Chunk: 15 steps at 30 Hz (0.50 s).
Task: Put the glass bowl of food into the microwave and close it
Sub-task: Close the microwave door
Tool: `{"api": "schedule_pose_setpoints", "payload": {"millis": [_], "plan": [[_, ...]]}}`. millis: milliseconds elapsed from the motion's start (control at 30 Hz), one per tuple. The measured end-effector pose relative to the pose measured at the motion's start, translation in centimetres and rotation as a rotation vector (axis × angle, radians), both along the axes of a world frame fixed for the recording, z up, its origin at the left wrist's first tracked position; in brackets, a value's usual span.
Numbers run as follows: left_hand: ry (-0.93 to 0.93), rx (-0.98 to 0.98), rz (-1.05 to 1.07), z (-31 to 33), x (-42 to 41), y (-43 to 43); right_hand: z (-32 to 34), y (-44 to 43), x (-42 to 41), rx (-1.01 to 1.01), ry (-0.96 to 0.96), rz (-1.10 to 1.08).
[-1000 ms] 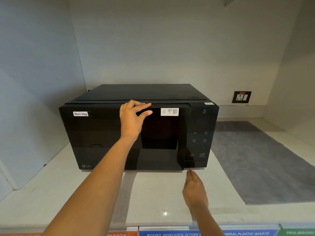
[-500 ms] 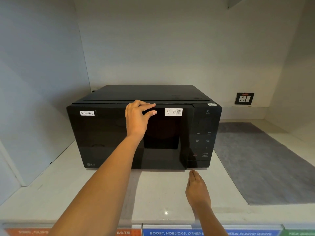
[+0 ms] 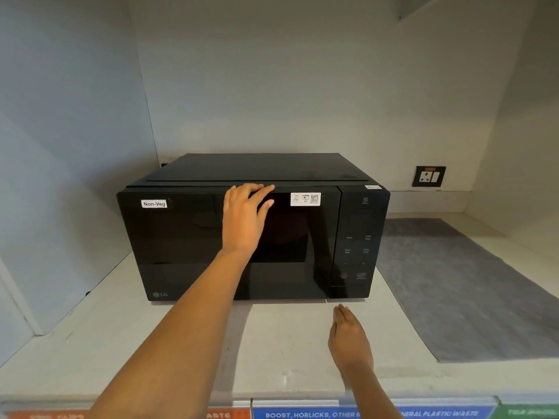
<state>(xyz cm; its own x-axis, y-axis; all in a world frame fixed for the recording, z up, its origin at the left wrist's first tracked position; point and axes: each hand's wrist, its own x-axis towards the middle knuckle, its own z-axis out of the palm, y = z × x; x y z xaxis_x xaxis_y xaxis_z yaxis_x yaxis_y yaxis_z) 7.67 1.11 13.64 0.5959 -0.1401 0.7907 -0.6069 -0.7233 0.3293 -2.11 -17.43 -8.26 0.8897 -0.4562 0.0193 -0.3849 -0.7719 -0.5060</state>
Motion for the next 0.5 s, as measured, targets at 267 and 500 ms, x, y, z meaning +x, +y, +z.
{"api": "schedule_pose_setpoints", "payload": {"millis": [267,500], "plan": [[0.006,0.298,0.131,-0.8,-1.0,0.4,0.2,0.3,-2.4,-0.104,0.078,0.121],[0.087,0.323,0.146,-0.7,-2.3,0.7,1.9,0.7,-9.6,-0.273,-0.127,0.325]]}}
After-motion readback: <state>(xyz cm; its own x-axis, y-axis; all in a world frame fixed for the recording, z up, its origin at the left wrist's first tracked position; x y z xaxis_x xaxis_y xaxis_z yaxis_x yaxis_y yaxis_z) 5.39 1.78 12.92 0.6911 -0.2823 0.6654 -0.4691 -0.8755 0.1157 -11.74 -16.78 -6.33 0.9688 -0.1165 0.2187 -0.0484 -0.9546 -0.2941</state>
